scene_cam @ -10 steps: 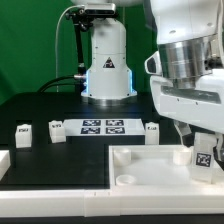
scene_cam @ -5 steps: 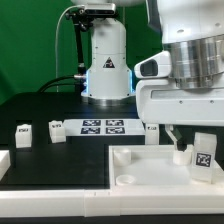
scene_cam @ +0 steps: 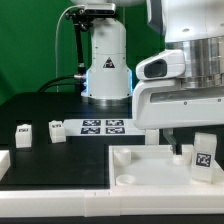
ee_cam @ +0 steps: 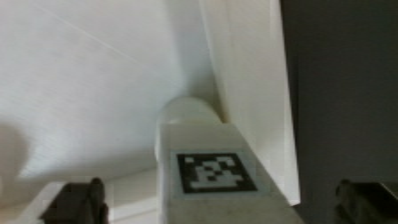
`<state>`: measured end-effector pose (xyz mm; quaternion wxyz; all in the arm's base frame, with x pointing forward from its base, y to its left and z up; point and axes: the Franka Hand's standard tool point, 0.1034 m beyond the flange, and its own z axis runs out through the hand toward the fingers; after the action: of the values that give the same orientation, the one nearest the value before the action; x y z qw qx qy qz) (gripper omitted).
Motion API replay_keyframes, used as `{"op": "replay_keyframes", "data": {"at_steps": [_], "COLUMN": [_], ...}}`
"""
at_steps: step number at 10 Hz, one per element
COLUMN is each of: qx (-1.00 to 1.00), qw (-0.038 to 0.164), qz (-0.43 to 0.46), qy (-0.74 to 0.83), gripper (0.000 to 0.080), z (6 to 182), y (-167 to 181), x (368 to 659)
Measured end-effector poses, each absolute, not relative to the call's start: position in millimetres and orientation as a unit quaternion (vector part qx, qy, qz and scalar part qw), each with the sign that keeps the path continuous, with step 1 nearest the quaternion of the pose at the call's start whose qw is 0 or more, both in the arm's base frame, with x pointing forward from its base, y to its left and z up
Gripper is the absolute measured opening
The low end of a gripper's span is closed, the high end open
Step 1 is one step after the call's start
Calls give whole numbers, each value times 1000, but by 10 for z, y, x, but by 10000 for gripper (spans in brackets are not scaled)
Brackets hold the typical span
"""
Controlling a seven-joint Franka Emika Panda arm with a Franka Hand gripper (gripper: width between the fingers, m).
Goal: Assemble one leg
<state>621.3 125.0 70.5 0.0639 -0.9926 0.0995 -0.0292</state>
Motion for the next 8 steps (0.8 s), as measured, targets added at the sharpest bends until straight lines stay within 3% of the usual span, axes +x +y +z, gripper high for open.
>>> {"op": "replay_keyframes", "data": {"at_steps": [1,2,3,4,8], "qx": [-993,-993,-993,-992,-982], "qw": [64,64,64,62,68], "qz": [-29,-29,-29,-29,-26], "qy": [100,99,100,101,175], "gripper": [560,413,413,295,295], "z": [705,705,705,702,704], "y": [1249,1249,1246,1217,1215], "x": [6213,6212,6213,6215,6218]}}
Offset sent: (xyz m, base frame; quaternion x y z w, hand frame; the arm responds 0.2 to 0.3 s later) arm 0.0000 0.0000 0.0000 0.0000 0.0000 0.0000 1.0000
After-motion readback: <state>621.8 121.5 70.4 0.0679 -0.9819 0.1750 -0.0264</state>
